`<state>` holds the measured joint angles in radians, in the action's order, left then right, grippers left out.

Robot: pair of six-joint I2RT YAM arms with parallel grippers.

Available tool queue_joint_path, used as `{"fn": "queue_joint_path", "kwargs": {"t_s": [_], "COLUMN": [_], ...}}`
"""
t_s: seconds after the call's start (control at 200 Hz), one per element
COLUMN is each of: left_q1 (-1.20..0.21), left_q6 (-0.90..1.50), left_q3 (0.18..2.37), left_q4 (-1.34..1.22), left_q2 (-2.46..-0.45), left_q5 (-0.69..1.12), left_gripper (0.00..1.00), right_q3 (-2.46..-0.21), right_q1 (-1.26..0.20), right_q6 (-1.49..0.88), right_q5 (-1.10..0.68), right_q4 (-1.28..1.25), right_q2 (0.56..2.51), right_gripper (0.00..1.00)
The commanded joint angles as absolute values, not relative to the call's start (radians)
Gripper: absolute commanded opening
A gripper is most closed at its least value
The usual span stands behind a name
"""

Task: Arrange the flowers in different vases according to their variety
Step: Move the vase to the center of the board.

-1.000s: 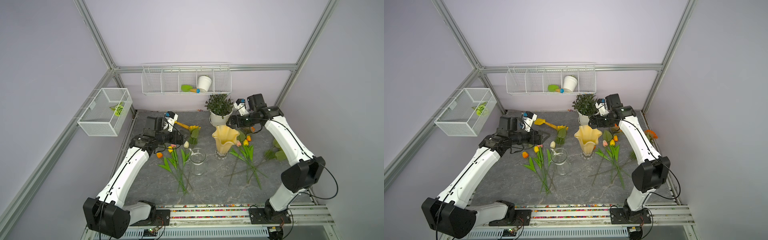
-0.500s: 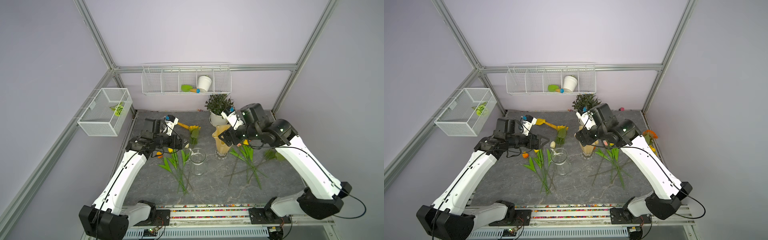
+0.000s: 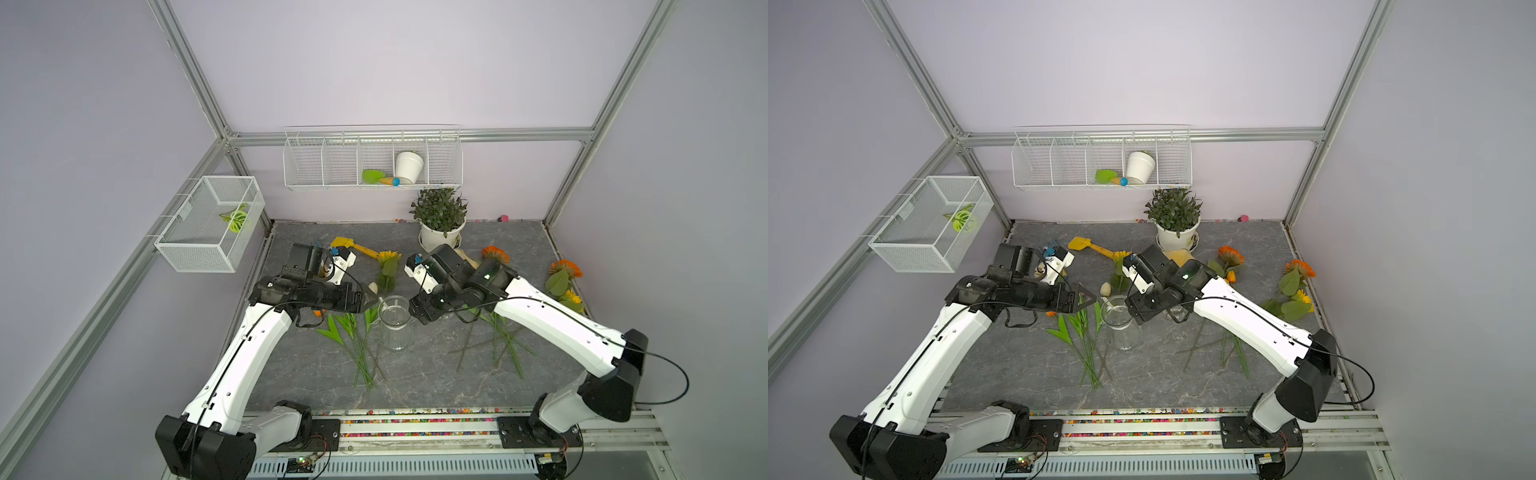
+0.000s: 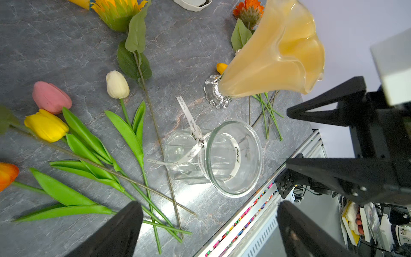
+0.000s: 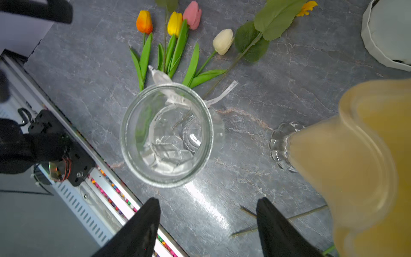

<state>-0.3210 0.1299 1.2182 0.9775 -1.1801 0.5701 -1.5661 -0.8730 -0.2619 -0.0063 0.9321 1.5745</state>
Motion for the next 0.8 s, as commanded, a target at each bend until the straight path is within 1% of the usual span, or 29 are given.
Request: {"fn": "queue_joint_path", "kwargs": {"t_s": [0.0,0.19,0.385,0.505,0.69,0.73,0.795], "left_q1": [-0.326,-0.326,-0.326,-0.325,-0.331,-0.336,-0.350], "left_q6": [0.139,0.146,0.156,0.156,0.161,0.164,0.164], "left_q3": [1.202,1.179,1.143,1.134,1.132,1.133,1.138], "left_q4": [1.006,0.998,0.968,0.956,0.933,0.926,0.922], "left_q2": [-1.184,-1.204,-1.212,-1.222,-1.240,-1.245,-1.256], "left_q5": [0.555,0.572,0.587,0.593,0.617,0.622,0.623], "left_gripper": [0.96,0.88,0.87,0.86,0.84,0.83,0.83], "right_q3": [-1.565,-1.600,-1.688,-1.699,-1.718,-1.722,-1.729], "right_q1": [-0.883,-0.907,-0.923,-0.925,-0.925,-0.925,-0.925], "right_q6": [-0.346,-0.372,-0.370,-0.368,-0.354,-0.349,-0.342], "right_q5": [0.044,0.041,0.076,0.077,0.094,0.095,0.096], "right_q4": [0.853,0.842,0.935,0.943,0.962,0.964,0.966], "right_q2": [1.598,1.682,1.777,1.797,1.815,1.820,1.829], "right_gripper": [0.71,0.66,0.60,0.57,0.54,0.52,0.46]}}
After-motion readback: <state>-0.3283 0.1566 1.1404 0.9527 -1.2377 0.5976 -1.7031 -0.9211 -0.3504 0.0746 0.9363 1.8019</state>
